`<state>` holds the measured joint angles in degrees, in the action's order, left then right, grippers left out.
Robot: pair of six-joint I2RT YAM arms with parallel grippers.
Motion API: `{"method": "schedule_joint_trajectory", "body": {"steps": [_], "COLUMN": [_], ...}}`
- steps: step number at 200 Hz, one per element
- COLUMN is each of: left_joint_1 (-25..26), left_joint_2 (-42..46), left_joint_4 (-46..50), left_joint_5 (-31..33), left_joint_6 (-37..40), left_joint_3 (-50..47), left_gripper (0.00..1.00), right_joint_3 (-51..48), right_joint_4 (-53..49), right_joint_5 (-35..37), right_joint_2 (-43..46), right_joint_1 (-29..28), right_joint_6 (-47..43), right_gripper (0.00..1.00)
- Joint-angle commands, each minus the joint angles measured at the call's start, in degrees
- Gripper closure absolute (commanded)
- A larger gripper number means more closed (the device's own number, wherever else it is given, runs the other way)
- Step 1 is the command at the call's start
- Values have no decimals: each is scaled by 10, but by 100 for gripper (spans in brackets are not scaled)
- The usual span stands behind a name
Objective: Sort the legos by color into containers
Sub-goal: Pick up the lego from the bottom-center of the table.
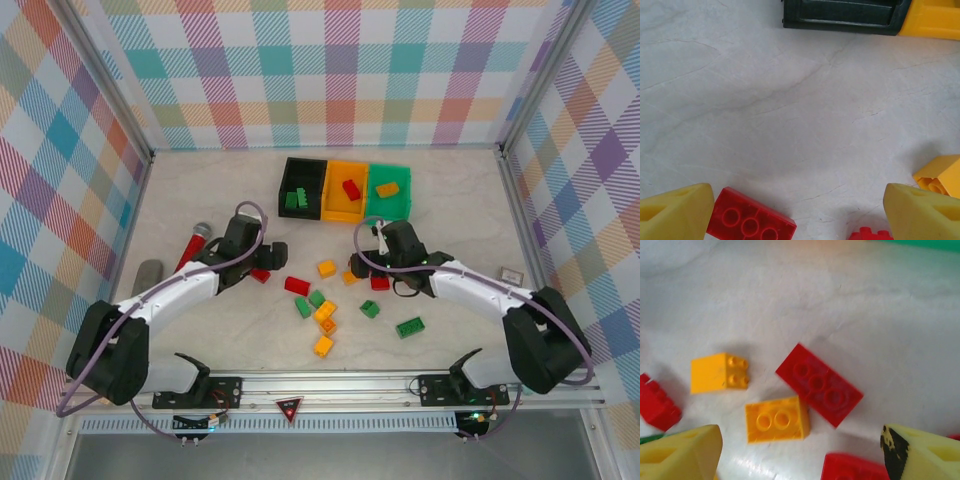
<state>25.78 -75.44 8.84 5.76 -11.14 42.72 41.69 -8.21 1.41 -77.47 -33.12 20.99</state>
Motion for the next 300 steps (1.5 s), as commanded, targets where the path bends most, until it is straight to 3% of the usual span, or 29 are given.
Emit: {"method": "schedule_joint_trajectory", "body": {"steps": [1,64,126,164,207,254,300], "left_joint_1": [-2,-3,-3,-3,-3,-3,-3], "left_joint_2": [25,62,93,108,105,99,75], "left_joint_4": [-56,-79,-65,-61,-58,-57,-57], "left_joint_5": [15,21,27,29,23,35,43], "left_joint_6": [15,13,9,10,8,5,-7], "left_joint_3": [-21,-55,-62,-66,-64,-63,-57], "left_gripper": [13,13,13,13,13,13,14], "right_joint_3": [-13,-21,5,37,63,83,193], "right_joint_4": [-93,-220,-245,-239,-232,-222,-197], "right_joint_5": [-24,-25,39,63,81,75,76], "right_joint_2": [39,70,-15,-83,-122,-112,-160], "right_joint_1": [-6,-65,-149,-167,-171,-175,-175], "right_joint_6": [46,99,116,103,79,62,10], "right_gripper": [18,22,23,24,34,63,64]}}
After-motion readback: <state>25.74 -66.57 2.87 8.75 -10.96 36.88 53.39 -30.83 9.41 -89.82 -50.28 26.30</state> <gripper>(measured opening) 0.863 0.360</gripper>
